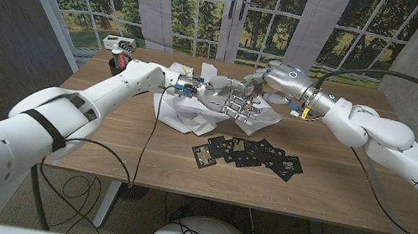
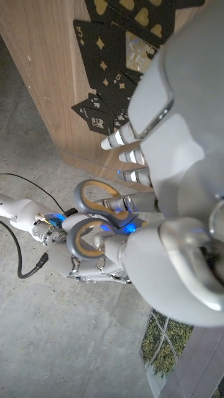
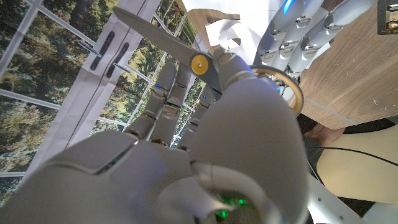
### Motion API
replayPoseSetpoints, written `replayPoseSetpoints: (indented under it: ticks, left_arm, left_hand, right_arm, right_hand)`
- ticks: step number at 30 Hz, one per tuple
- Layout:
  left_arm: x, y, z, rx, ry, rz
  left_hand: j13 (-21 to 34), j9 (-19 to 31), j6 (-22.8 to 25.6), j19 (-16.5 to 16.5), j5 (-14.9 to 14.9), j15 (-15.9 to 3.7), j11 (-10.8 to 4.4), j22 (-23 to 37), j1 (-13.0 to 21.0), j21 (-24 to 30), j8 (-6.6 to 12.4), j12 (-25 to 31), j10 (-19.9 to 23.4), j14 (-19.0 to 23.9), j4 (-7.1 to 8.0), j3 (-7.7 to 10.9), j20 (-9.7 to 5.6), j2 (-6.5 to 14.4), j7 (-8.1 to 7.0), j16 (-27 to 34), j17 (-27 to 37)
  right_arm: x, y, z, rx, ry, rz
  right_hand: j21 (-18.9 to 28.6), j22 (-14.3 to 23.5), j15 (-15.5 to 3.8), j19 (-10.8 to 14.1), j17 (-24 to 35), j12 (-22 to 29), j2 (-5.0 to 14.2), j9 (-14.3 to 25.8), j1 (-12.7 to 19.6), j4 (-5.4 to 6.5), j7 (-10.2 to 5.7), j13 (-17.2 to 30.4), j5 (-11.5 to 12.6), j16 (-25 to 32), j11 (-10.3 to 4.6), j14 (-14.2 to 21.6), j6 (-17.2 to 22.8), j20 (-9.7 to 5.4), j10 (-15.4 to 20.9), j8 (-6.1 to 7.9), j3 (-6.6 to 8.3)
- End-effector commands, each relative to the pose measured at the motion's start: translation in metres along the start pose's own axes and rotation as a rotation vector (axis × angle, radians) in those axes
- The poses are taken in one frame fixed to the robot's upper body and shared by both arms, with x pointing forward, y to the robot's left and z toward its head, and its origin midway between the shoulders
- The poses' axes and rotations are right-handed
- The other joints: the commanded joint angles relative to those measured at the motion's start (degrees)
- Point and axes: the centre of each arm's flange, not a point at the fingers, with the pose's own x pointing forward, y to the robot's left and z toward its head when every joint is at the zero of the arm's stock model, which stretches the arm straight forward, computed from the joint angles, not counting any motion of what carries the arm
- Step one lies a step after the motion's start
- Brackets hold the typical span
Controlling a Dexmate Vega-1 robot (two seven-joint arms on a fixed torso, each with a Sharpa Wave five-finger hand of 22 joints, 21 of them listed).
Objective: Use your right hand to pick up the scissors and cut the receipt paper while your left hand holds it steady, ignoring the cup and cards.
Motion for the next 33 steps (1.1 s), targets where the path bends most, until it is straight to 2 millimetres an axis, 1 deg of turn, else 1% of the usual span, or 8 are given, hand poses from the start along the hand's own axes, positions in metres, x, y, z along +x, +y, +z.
replayPoseSetpoints:
  ticks: [1, 8, 11, 12, 21, 33]
  left_arm:
    - [0.0025, -0.0017, -0.0018, -0.011, -0.001, 0.051]
    - [0.0062, -0.0030, -0.0003, -0.015, -0.022, 0.033]
    - [0.0065, -0.0033, -0.0004, -0.017, -0.029, 0.032]
    - [0.0066, -0.0032, -0.0005, -0.021, -0.031, 0.030]
    - [0.0072, -0.0050, -0.0026, -0.023, -0.046, 0.022]
    - [0.0052, -0.0054, -0.0052, -0.023, -0.039, 0.044]
  left_hand:
    - [0.2, 0.1, 0.4, 0.3, 0.2, 0.04, 0.14, 0.1, 1.0, 0.4, 0.27, 0.2, 0.5, 0.5, -0.05, 0.41, 0.12, 0.0, 0.04, 0.6, 0.2]
    - [0.2, 0.1, 0.3, 0.5, 0.2, 0.08, -0.26, 0.1, 1.2, 0.5, 0.15, 0.2, 0.6, 0.9, 0.06, 0.42, 0.17, -0.2, 0.11, 0.6, 0.2]
    - [0.3, 0.1, 0.1, 0.7, 0.1, 0.17, -2.07, 0.1, 1.8, 0.5, -0.08, 0.1, 0.5, 1.1, 0.15, 0.49, 0.20, -0.5, -0.36, 0.5, 0.2]
    - [0.3, 0.1, 0.0, 0.7, 0.1, 0.18, -2.35, 0.1, 1.9, 0.5, -0.11, 0.1, 0.5, 1.1, 0.15, 0.51, 0.20, -0.5, -0.44, 0.5, 0.2]
    - [0.3, 0.1, 0.1, 0.7, 0.1, 0.16, -2.67, 0.1, 2.4, 0.5, -0.16, 0.1, 0.4, 1.1, 0.15, 0.67, 0.18, -0.5, -0.76, 0.4, 0.2]
    - [0.4, 0.2, 0.4, 0.8, 0.1, 0.13, -2.62, 0.1, 2.9, 0.5, -0.10, 0.1, 0.6, 1.3, 0.19, 0.84, 0.18, -0.5, -0.57, 0.4, 0.2]
  right_arm:
    - [0.0006, -0.0031, 0.0003, -0.013, 0.007, 0.002]
    - [0.0025, -0.0019, 0.0021, -0.009, 0.005, 0.000]
    - [0.0027, -0.0016, 0.0026, -0.009, 0.008, -0.003]
    - [0.0029, -0.0016, 0.0026, -0.009, 0.010, -0.004]
    - [0.0049, -0.0013, 0.0024, -0.012, 0.018, -0.004]
    - [0.0072, -0.0004, 0.0044, -0.009, 0.012, 0.001]
  right_hand:
    - [0.4, 0.1, -12.33, -0.5, 0.0, 0.2, 1.30, 0.1, 1.3, 1.48, -0.23, 0.2, 0.5, 0.5, 0.08, 4.2, -0.1, -6.02, 0.3, 0.04, 1.77]
    - [0.4, 0.0, -12.32, -0.5, 0.0, 0.2, 1.34, 0.1, 1.3, 1.52, -0.20, 0.2, 0.5, 0.5, 0.08, 4.2, -0.1, -5.94, 0.4, 0.03, 1.80]
    - [0.4, 0.0, -12.33, -0.5, 0.1, 0.1, 1.27, 0.1, 1.3, 1.48, -0.20, 0.2, 0.5, 0.6, 0.08, 4.3, -0.1, -5.89, 0.3, 0.02, 1.81]
    - [0.4, 0.1, -12.32, -0.5, 0.1, 0.2, 1.31, 0.1, 1.3, 1.50, -0.18, 0.3, 0.5, 0.5, 0.07, 4.3, -0.2, -5.91, 0.4, 0.02, 1.82]
    - [0.3, 0.0, -12.33, -0.4, 0.1, 0.1, 1.27, 0.0, 1.2, 1.50, -0.19, 0.2, 0.5, 0.5, 0.09, 4.4, -0.1, -5.84, 0.5, 0.04, 1.87]
    - [0.3, 0.0, -12.33, -0.4, 0.1, 0.1, 1.25, 0.0, 1.2, 1.52, -0.11, 0.3, 0.6, 0.5, 0.10, 4.4, -0.3, -5.87, 0.7, 0.00, 1.94]
